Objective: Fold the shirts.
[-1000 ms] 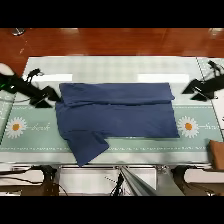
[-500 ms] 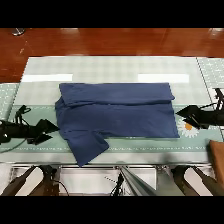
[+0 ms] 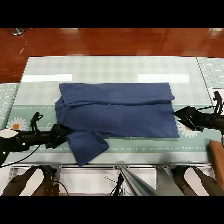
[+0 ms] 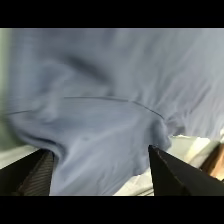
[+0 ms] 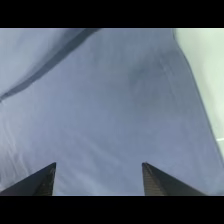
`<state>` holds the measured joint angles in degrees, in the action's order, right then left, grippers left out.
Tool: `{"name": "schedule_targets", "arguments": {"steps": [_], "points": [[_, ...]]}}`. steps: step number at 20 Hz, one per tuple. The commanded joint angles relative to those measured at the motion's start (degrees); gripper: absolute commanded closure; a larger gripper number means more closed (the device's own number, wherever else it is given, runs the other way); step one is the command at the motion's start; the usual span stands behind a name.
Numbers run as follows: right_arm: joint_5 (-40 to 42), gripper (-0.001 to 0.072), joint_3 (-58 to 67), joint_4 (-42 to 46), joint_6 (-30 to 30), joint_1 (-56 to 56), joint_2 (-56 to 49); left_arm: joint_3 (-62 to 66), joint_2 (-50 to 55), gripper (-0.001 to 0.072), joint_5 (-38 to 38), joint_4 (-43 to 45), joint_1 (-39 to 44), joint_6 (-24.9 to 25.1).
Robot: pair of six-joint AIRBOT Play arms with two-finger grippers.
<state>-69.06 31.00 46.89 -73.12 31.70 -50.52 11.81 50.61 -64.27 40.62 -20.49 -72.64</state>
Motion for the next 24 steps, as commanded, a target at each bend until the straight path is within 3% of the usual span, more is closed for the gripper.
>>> {"name": "schedule_targets", "arguments": {"steps": [1, 2, 3, 6, 8, 15, 24], "points": [[1.36, 0.0085, 0.55, 1.44, -1.11, 0.04, 0.15, -1.75, -0.11, 0.0015, 7.37, -2.47, 6.38, 0.17], [1.64, 0.0085, 2.19, 6.23, -2.67, 0.04, 0.15, -1.75, -0.11, 0.0243, 7.87, -2.73, 7.56, 0.20], [1.60, 0.0085, 3.89, 12.24, -5.09, 0.04, 0.15, -1.75, -0.11, 0.0676, 7.96, -2.71, 8.11, 0.33], [-2.38, 0.0085, 5.73, 29.27, -14.19, 0.02, 0.07, -1.57, -0.13, 0.0682, 7.93, -3.15, 7.78, 0.68], [-6.69, 0.0085, 3.39, 32.09, -15.82, 0.02, -0.31, -1.44, -0.17, 0.0682, 7.85, -3.39, 7.78, 0.66], [-8.74, 0.0085, -1.55, 21.84, -7.63, 0.02, -5.42, -1.46, -0.17, 0.0682, 7.74, -3.80, 7.78, 0.66], [0.13, 0.0086, -1.31, 9.70, -2.40, -0.02, -15.39, -1.46, -0.15, 0.0682, 7.69, -3.82, 7.78, 0.61]]}}
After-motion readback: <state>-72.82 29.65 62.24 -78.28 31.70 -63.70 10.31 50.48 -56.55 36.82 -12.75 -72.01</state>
